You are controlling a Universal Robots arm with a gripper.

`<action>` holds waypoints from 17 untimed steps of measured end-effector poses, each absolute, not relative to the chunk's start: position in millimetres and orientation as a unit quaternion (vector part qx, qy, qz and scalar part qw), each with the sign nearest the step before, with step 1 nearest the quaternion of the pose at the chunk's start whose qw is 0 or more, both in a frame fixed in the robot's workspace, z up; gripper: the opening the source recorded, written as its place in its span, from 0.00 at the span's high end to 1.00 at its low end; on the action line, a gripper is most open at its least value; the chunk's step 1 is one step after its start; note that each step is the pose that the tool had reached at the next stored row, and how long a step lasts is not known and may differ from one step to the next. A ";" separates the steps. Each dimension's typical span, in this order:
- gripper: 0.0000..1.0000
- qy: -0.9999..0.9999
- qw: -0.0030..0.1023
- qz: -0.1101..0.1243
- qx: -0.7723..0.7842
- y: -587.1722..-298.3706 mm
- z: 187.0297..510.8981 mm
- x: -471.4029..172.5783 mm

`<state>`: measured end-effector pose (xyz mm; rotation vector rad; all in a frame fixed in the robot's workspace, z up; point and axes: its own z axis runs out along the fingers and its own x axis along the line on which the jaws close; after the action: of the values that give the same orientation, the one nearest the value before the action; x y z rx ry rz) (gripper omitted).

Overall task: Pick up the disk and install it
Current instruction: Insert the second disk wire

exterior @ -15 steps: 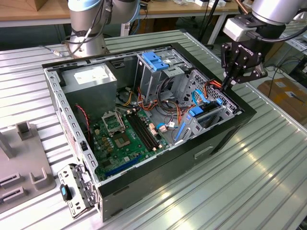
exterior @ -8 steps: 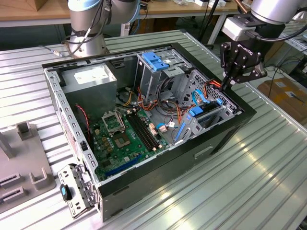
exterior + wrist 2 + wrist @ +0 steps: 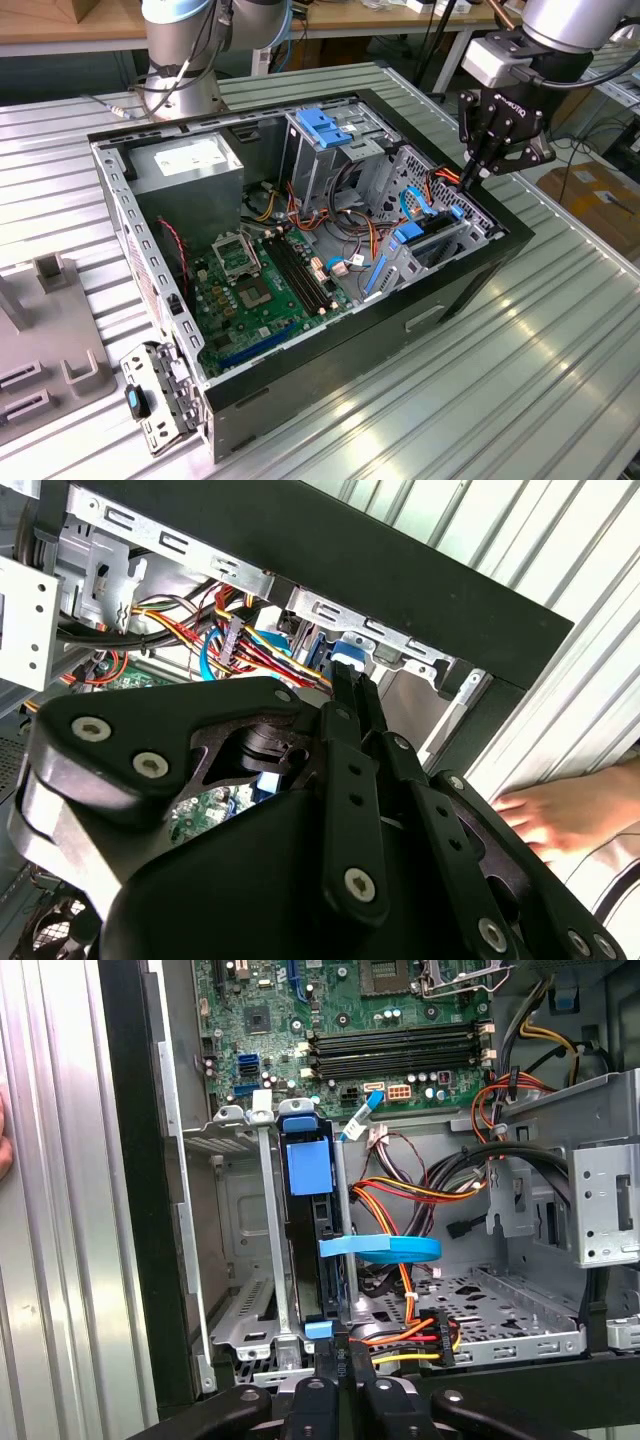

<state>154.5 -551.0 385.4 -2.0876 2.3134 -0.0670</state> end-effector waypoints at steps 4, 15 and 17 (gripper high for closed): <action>0.84 0.742 0.012 -0.021 -0.670 -551.0 384.9 154.4; 0.84 0.742 0.012 -0.022 -0.670 -551.0 383.1 154.4; 0.84 0.742 0.012 -0.021 -0.670 -551.0 382.9 154.4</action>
<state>154.4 -551.0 382.9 -2.0874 2.3134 -0.0670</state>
